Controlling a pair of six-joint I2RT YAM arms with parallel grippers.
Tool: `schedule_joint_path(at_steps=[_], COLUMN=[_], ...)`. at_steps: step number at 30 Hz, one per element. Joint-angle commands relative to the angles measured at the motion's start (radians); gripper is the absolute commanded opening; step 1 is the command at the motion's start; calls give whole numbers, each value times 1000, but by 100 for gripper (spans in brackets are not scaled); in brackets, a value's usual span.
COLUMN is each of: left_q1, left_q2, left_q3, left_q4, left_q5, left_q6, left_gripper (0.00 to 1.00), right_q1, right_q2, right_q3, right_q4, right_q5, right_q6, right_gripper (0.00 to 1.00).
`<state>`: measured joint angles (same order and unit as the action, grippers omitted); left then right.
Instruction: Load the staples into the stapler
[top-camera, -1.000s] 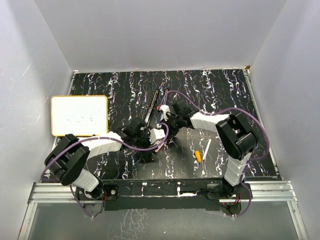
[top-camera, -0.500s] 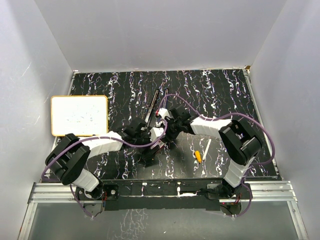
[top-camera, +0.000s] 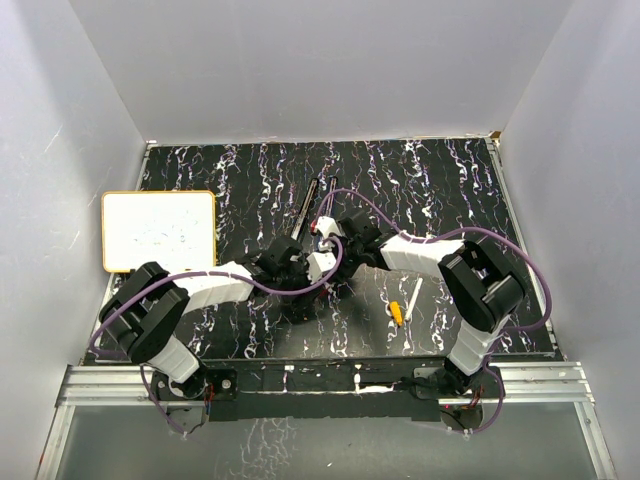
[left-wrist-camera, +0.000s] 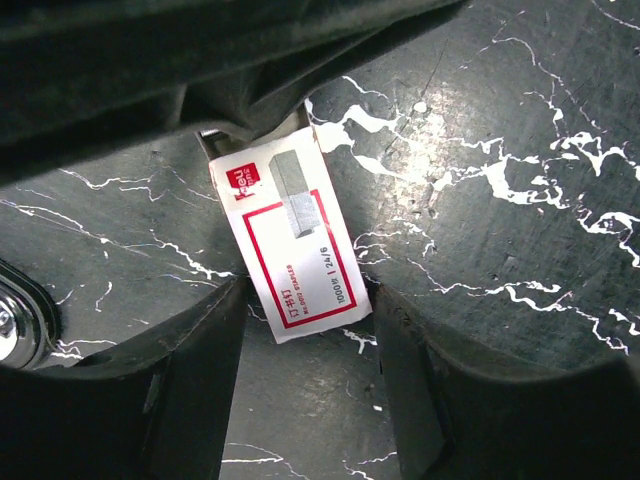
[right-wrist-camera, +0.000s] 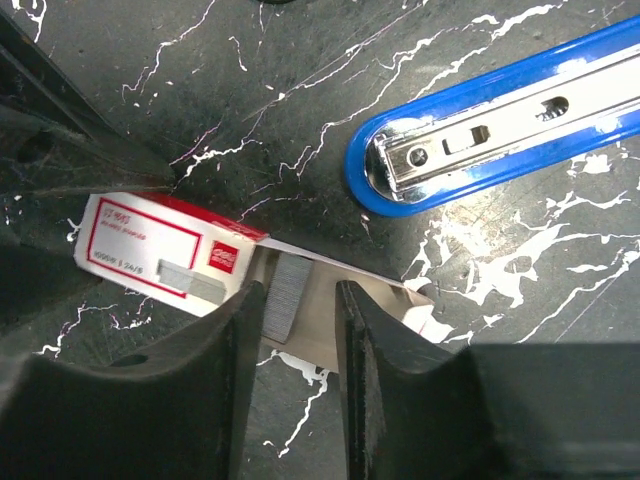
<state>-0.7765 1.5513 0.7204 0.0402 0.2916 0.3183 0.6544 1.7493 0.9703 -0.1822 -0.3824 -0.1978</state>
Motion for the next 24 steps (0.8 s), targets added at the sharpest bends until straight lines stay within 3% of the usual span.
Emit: schedule_joint_path(at_steps=[1, 13, 24], left_q1=[-3, -2, -3], left_q2=[1, 14, 14], left_q3=[1, -4, 3], left_q4=[2, -3, -4], left_q5=[4, 14, 0], left_q6=[33, 66, 66], left_gripper=[49, 33, 35], right_q1=[6, 6, 11], right_q2=[-52, -63, -50], right_q3=[27, 57, 57], right_q4=[1, -35, -54], right_q5=[37, 110, 32], right_q6=[-29, -49, -55], right_gripper=[35, 28, 39])
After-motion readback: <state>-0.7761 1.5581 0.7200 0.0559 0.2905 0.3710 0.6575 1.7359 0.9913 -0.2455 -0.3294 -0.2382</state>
